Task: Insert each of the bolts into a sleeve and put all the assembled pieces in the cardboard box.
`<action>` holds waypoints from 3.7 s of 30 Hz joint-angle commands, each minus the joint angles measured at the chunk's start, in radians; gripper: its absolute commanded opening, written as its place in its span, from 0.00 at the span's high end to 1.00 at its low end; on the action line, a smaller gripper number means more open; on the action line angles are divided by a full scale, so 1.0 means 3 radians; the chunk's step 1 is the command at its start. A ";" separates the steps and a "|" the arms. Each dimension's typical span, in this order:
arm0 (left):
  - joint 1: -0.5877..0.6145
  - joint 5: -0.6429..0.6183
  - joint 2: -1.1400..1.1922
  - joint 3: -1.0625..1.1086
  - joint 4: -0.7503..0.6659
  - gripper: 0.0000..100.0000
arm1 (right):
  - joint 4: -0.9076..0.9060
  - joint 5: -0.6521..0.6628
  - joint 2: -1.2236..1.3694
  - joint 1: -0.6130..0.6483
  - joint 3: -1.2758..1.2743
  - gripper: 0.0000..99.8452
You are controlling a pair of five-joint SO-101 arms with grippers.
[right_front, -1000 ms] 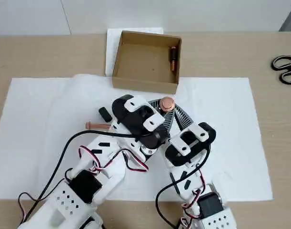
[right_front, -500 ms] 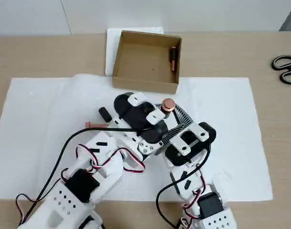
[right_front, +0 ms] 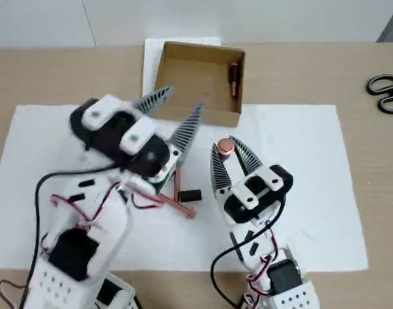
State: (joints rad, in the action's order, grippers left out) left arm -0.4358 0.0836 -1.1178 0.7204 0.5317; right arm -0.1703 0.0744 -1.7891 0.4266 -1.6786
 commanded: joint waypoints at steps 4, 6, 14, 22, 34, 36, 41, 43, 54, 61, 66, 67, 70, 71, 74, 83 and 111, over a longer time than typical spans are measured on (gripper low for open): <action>0.0430 -0.0015 -0.0583 0.0713 -0.0015 1.00 | -0.0928 -0.0026 -0.0049 -0.0130 -0.0015 1.00; 0.0573 -0.0174 -0.0839 0.1020 -0.0189 0.99 | -0.1245 -0.0026 -0.0069 -0.0253 0.0026 1.00; 0.0834 -0.0588 -0.1678 0.2176 -0.0736 0.99 | -0.1941 0.0026 0.0274 -0.0892 0.1197 1.00; 0.0875 -0.0593 -0.1959 0.2463 -0.0736 0.99 | -0.1788 -0.0338 0.1900 -0.1189 0.2383 1.00; 0.1274 -0.0593 -0.2332 0.2642 -0.0736 0.99 | -0.0606 -0.0348 0.4498 -0.0969 0.3856 1.00; 0.1268 -0.0593 -0.2332 0.2642 -0.0736 0.99 | -0.0386 -0.0348 0.4923 -0.0862 0.4107 1.00; 0.1330 -0.0593 -0.2332 0.2642 -0.0736 0.99 | -0.0100 -0.0343 0.5854 -0.0754 0.4864 1.00; 0.1401 -0.0593 -0.2332 0.2642 -0.0736 0.99 | -0.0090 -0.0343 0.6176 -0.0770 0.5196 1.00; 0.1509 -0.0593 -0.2332 0.2652 -0.0736 0.99 | 0.0192 -0.0343 0.8007 -0.0734 0.6940 1.00; 0.1509 -0.0583 -0.2327 0.2652 -0.0736 0.99 | 0.0084 -0.0353 0.8948 -0.0632 0.7876 0.99; 0.1509 -0.0583 -0.2327 0.2652 -0.0736 0.99 | -0.0391 -0.0358 0.9377 -0.0601 0.8429 0.99; 0.1509 -0.0583 -0.2327 0.2657 -0.0736 0.99 | -0.0468 -0.0358 0.9444 -0.0606 0.8541 0.99; 0.1509 -0.0583 -0.2327 0.2657 -0.0736 0.99 | -0.0724 -0.0358 0.9623 -0.0611 0.8858 0.99; 0.1509 -0.0583 -0.2327 0.2657 -0.0731 0.99 | -0.0821 -0.0358 0.9674 -0.0606 0.8961 0.99; 0.1509 -0.0583 -0.2322 0.2693 -0.0731 0.99 | -0.1082 -0.0358 0.9812 -0.0596 0.9216 0.92; 0.1509 -0.0593 -0.2332 0.2851 -0.0747 0.99 | -0.1793 -0.0358 0.9930 -0.0611 0.9733 0.77; 0.1514 -0.0598 -0.2332 0.2560 -0.0327 0.99 | -0.5127 0.0015 0.8283 -0.0637 1.0643 0.77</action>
State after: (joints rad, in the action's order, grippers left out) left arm 0.0153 -0.0928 -1.8036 1.5336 0.4304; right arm -1.6924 0.0637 0.8101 0.2547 1.5804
